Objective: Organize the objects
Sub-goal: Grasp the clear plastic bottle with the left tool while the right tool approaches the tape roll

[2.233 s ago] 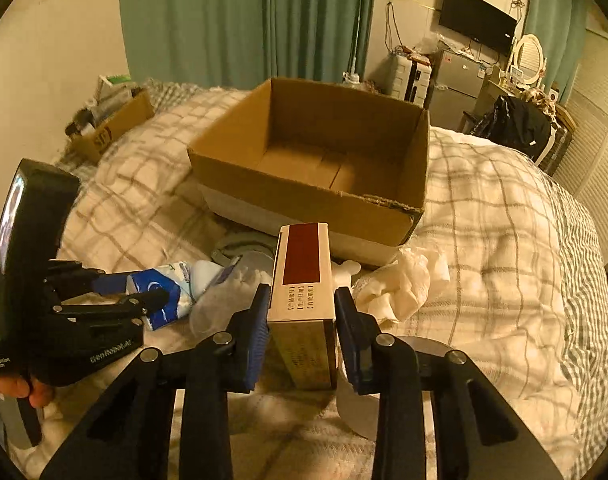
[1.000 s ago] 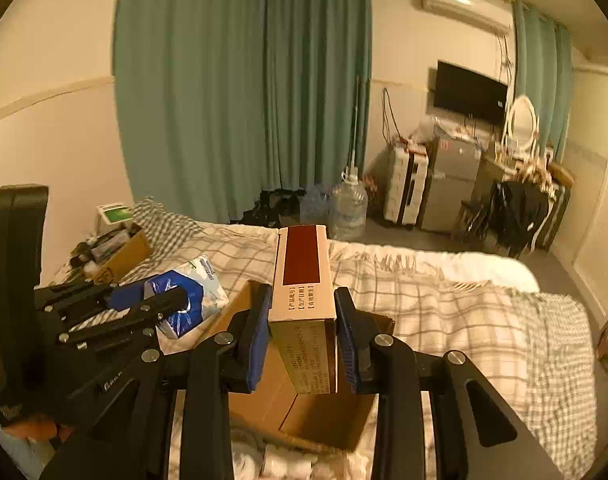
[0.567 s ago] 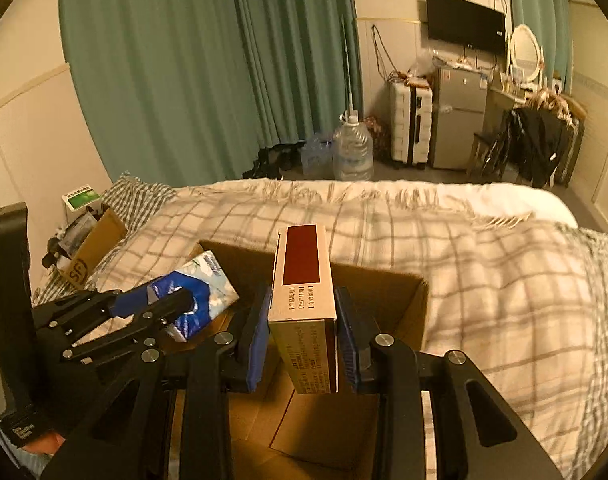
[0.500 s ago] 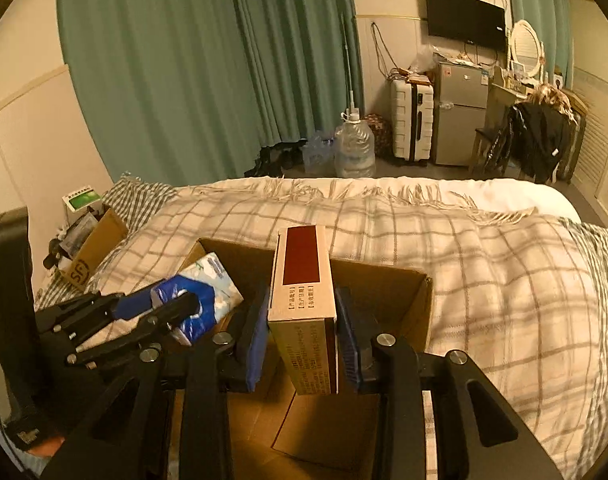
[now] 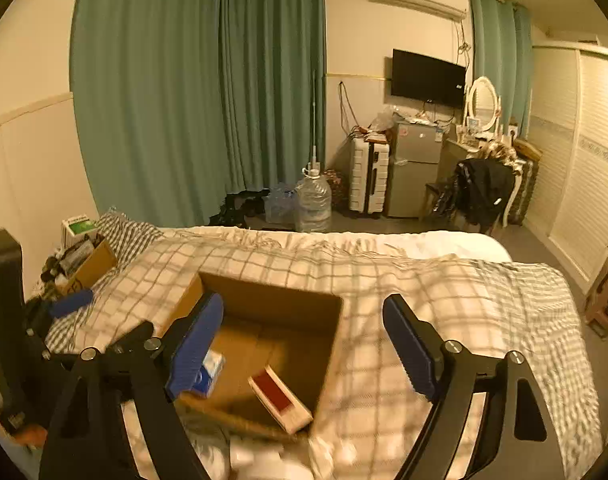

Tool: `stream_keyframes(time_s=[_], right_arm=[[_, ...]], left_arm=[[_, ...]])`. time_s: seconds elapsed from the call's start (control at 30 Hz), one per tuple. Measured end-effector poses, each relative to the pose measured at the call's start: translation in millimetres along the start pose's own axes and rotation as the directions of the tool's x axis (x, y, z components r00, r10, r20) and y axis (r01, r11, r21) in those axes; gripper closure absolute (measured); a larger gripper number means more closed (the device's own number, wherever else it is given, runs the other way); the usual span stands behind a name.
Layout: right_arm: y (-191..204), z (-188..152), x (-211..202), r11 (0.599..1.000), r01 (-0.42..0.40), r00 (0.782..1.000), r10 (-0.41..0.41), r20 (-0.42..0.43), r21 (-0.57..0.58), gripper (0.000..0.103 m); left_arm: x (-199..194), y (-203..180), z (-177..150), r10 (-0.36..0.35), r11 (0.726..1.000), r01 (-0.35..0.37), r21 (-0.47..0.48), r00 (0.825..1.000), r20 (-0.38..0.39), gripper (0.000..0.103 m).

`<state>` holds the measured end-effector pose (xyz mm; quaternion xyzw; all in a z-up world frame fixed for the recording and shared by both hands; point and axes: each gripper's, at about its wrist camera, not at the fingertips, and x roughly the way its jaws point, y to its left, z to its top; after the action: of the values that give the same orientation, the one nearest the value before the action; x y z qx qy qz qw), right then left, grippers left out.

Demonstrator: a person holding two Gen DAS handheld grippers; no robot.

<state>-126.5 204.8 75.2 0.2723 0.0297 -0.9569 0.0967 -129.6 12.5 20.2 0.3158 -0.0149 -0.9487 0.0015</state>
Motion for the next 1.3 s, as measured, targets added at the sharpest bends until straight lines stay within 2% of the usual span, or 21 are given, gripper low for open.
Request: stream_keyframes(time_s=[0.17, 0.33, 0.53, 0.67, 0.73, 0.83, 0.97, 1.07, 1.1, 1.2, 1.3], right_arm=[[3, -27, -38, 0.999, 0.033, 0.999, -0.033, -0.032, -0.019, 0.014], [6, -65, -57, 0.999, 0.040, 0.997, -0.042, -0.068, -0.029, 0.010], [10, -114, -46, 0.995, 0.075, 0.988, -0.083, -0.131, -0.069, 0.008], [2, -140, -23, 0.997, 0.077, 0.973, -0.080, -0.217, -0.024, 0.008], [-7, -144, -19, 0.996, 0.082, 0.969, -0.076, -0.237, 0.017, 0.008], [-20, -146, -15, 0.993, 0.086, 0.966, -0.062, -0.253, 0.083, 0.008], [-19, -150, -4, 0.993, 0.087, 0.958, -0.059, -0.281, 0.086, 0.008], [-17, -151, 5, 0.993, 0.091, 0.953, -0.065, -0.297, 0.075, 0.008], [-17, -152, 7, 0.993, 0.092, 0.951, -0.066, -0.301, 0.074, 0.008], [-15, -154, 15, 0.993, 0.092, 0.946, -0.066, -0.317, 0.069, 0.008], [-14, -154, 20, 0.993, 0.099, 0.942, -0.073, -0.328, 0.064, 0.008]], left_arm=[[-33, -4, -26, 0.022, 1.000, -0.022, -0.007, 1.000, -0.005, 0.004], [-45, -8, -58, 0.037, 0.999, -0.037, -0.014, 0.999, -0.037, 0.004], [-37, -15, -98, 0.033, 0.998, -0.039, -0.051, 0.993, -0.112, 0.004], [-26, -25, -124, 0.015, 0.998, -0.026, -0.064, 0.985, -0.172, 0.004], [-18, -34, -137, -0.011, 0.997, -0.004, -0.073, 0.977, -0.213, 0.004], [-5, -48, -149, 0.008, 0.999, -0.016, -0.028, 0.963, -0.268, 0.004], [7, -64, -148, 0.000, 1.000, 0.003, 0.010, 0.957, -0.291, 0.004], [24, -73, -151, 0.015, 0.999, 0.000, 0.042, 0.941, -0.338, 0.004], [30, -74, -153, -0.006, 0.999, 0.019, 0.033, 0.934, -0.356, 0.004], [49, -75, -160, -0.074, 0.996, 0.084, 0.004, 0.900, -0.429, 0.005], [63, -79, -169, -0.126, 0.990, 0.144, -0.001, 0.863, -0.490, 0.023]])
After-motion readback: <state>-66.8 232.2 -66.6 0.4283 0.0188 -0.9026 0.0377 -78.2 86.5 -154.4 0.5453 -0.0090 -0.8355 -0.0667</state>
